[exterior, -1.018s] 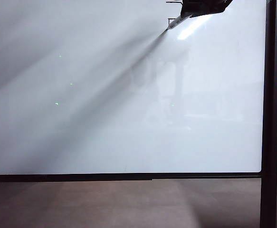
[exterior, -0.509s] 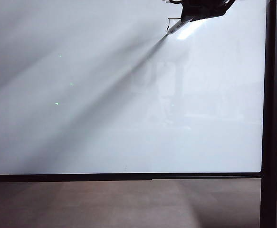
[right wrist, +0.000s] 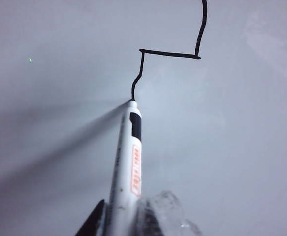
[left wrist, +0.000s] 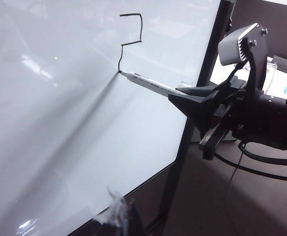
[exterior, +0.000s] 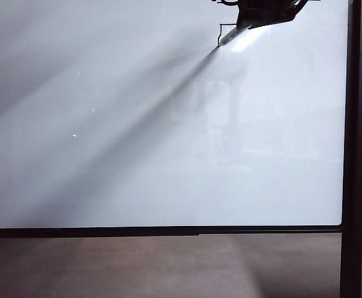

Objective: Reach to the right to find the marker pen, pick it up, and write the number 2 on the whiteboard.

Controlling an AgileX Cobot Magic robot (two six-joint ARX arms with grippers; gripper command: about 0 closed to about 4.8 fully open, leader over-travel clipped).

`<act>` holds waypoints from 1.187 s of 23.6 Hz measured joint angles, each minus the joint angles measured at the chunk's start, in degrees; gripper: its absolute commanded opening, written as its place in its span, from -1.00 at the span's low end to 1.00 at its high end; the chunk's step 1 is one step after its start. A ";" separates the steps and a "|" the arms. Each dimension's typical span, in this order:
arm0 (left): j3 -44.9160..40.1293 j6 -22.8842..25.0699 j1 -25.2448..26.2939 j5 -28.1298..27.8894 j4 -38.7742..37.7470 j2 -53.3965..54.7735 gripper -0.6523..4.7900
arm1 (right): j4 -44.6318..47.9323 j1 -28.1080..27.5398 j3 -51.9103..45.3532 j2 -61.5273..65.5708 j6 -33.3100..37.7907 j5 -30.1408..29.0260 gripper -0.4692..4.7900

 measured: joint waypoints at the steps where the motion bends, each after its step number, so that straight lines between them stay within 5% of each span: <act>1: 0.00 0.00 0.00 0.00 0.00 0.00 -0.78 | 0.00 0.00 0.00 0.00 0.00 0.00 -0.75; 28: 0.00 0.00 0.00 0.00 0.00 0.00 -0.78 | -0.42 0.20 -0.02 0.00 0.00 5.57 -0.75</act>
